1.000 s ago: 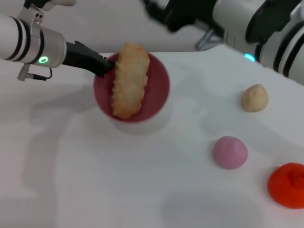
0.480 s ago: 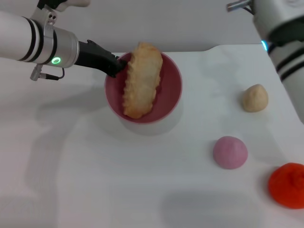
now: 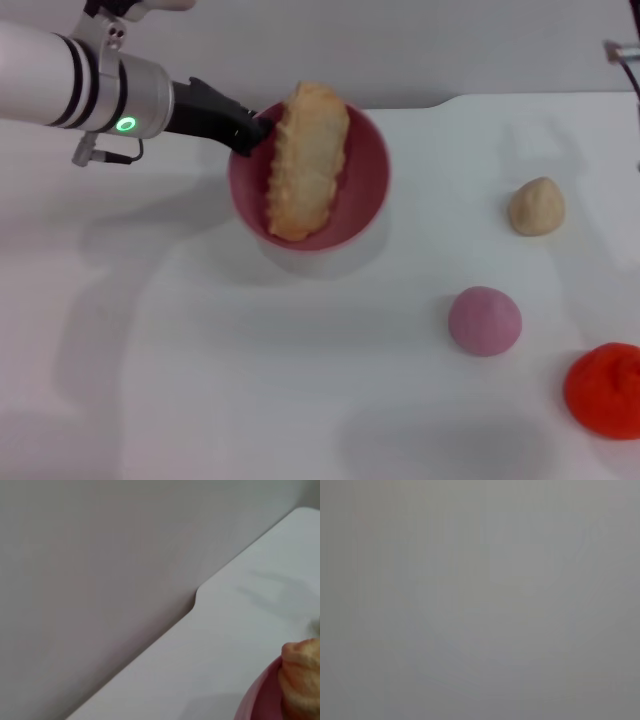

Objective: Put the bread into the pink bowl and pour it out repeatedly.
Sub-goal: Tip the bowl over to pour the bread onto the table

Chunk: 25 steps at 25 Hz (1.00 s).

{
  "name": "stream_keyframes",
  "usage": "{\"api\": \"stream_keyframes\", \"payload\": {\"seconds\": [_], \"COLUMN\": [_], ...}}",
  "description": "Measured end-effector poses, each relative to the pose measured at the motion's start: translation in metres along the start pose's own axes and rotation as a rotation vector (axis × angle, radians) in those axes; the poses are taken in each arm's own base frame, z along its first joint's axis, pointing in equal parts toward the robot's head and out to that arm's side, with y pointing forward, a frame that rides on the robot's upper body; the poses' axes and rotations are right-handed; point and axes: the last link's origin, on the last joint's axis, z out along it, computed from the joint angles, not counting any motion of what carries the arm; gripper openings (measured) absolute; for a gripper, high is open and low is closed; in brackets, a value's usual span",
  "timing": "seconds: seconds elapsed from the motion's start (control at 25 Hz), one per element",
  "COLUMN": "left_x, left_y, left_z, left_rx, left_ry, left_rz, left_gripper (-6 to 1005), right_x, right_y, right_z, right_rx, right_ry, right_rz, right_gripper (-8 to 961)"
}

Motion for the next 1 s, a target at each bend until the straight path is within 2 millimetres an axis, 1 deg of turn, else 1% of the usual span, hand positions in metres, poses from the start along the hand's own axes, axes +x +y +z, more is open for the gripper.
{"api": "stream_keyframes", "payload": {"seconds": [0.16,0.32,0.52,0.68,0.88,1.0], "left_x": [0.008,0.019,0.036,0.045,0.059,0.065], "left_y": [0.008,0.021,0.045,0.061,0.075,0.079], "left_z": [0.005,0.014,0.028,0.037,0.043,0.046], "left_rx": [-0.009,-0.017,-0.037,-0.032,-0.002,0.034], "left_ry": [0.039,0.059,0.089,0.111,0.177,0.217], "left_rz": [0.014,0.071,0.157,0.219,0.278,0.313], "left_gripper": [66,67,67,67,68,68], "right_x": [0.004,0.008,0.01,0.011,0.009,0.006], "right_y": [-0.015,-0.029,-0.041,-0.057,-0.079,-0.087], "right_z": [-0.016,-0.029,-0.04,-0.048,-0.06,-0.066], "right_rx": [0.033,0.075,0.112,0.167,0.243,0.271], "right_ry": [-0.012,0.005,0.015,0.026,0.031,0.024], "right_rz": [-0.044,-0.074,-0.1,-0.13,-0.165,-0.183], "right_gripper": [589,589,589,589,589,589]}}
